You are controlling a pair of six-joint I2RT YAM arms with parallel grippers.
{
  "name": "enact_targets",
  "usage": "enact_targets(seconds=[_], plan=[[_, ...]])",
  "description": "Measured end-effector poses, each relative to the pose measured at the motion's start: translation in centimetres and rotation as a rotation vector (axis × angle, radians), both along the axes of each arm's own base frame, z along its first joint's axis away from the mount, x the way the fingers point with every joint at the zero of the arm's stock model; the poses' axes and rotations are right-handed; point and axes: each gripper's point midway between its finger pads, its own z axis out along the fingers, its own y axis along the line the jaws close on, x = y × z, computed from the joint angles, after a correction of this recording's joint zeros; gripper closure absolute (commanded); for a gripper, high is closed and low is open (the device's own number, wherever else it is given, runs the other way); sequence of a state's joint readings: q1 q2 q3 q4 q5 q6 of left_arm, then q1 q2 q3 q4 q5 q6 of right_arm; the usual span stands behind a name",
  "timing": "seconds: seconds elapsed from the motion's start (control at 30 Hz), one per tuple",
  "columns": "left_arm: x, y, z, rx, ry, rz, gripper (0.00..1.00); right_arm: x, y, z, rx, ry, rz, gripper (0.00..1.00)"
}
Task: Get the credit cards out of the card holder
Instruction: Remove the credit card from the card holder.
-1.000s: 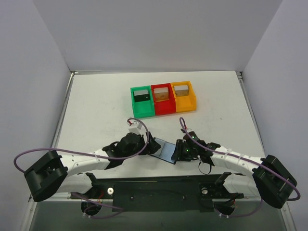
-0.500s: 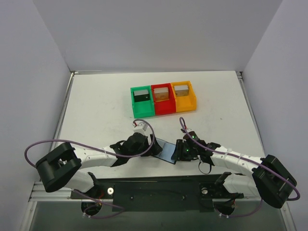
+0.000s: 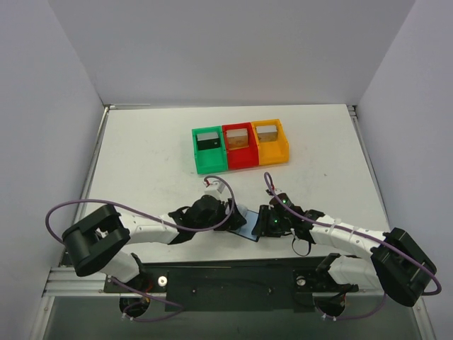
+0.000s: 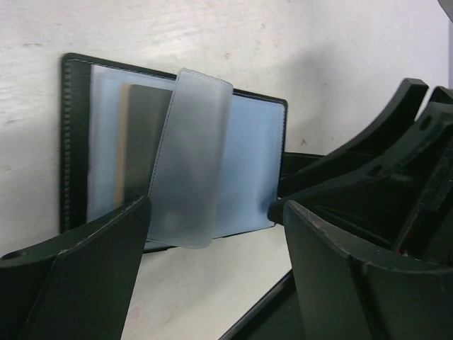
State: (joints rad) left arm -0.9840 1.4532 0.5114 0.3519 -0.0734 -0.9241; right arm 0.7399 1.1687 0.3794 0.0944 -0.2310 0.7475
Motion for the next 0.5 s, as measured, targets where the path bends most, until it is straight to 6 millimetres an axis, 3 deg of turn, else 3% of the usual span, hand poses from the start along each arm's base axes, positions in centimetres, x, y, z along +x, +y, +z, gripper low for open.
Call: enact_targets(seconds=[0.17, 0.37, 0.5], plan=[[-0.8, -2.1, 0.3, -0.037, 0.005, -0.065, 0.15, 0.0, 0.0, 0.0, 0.002, 0.001, 0.001, 0.65], [-1.6, -3.5, 0.5, -0.088, 0.015, -0.121, 0.15, 0.0, -0.1, 0.3, 0.011, -0.013, -0.01, 0.41], [-1.7, -4.1, 1.1, -0.124, 0.004, -0.138, 0.15, 0.1, -1.2, 0.7, -0.01, -0.037, -0.046, 0.36]])
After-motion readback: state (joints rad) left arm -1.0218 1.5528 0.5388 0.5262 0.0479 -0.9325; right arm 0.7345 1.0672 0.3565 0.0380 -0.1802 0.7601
